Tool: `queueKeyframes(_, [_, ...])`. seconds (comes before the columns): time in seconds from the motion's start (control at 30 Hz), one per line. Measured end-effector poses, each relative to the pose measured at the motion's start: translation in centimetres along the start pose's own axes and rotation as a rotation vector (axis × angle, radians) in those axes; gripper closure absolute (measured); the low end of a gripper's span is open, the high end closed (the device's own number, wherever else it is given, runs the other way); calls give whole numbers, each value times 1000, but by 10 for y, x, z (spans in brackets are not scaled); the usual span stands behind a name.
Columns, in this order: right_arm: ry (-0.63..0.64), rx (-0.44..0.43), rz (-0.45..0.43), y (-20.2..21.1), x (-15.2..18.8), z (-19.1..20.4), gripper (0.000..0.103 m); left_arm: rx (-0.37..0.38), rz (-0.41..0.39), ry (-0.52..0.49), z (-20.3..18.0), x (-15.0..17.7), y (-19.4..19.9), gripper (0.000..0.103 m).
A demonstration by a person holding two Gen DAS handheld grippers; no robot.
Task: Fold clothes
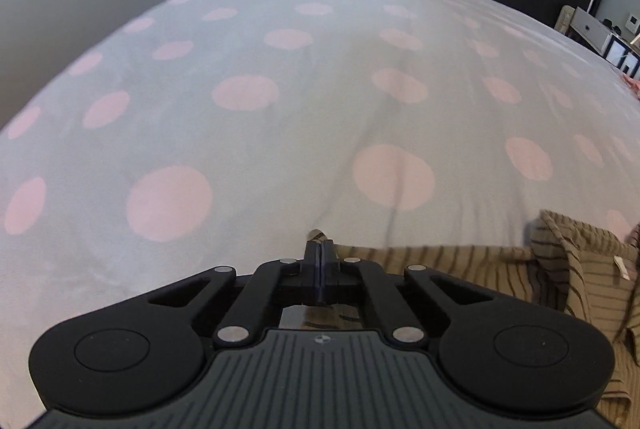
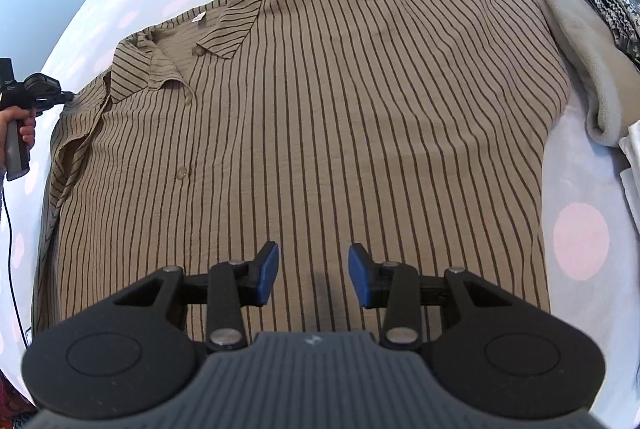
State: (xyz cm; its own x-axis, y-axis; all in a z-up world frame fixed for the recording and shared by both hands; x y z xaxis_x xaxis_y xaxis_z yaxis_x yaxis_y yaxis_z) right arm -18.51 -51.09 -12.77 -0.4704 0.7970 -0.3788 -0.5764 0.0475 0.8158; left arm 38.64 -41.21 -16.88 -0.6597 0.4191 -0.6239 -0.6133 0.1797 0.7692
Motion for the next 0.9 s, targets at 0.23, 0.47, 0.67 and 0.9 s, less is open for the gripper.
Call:
queueKeyframes(0.23, [25, -18, -9, 1, -3, 6, 61, -97, -16, -27, 7, -9, -8, 103])
queueKeyframes(0.47, [8, 21, -50, 5, -15, -7, 61, -116, -41, -89, 0, -3, 12, 88])
queueKeyframes(0.67, [17, 101, -164, 26, -45, -53, 61, -76, -47, -157, -2, 12, 60, 77])
queueKeyframes(0.9, [-16, 180, -296, 56, -114, -142, 61, -54, -23, -211, -2, 50, 101, 68])
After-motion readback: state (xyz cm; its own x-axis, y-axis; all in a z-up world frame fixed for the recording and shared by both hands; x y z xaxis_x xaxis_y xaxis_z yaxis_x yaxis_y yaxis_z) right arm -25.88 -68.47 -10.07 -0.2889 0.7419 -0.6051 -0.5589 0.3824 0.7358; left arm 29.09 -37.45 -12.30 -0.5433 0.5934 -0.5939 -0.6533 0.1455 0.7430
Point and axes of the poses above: each gripper's, at about its wrist camera, not at the fingertips, and y roughly against the way its jaws point, z to its left, x to its underside, the point moved 10 cm from there along -y, roughly the way its jaws point, and after that the axes turned 13 degrees about -x, right-handed, at the moved point
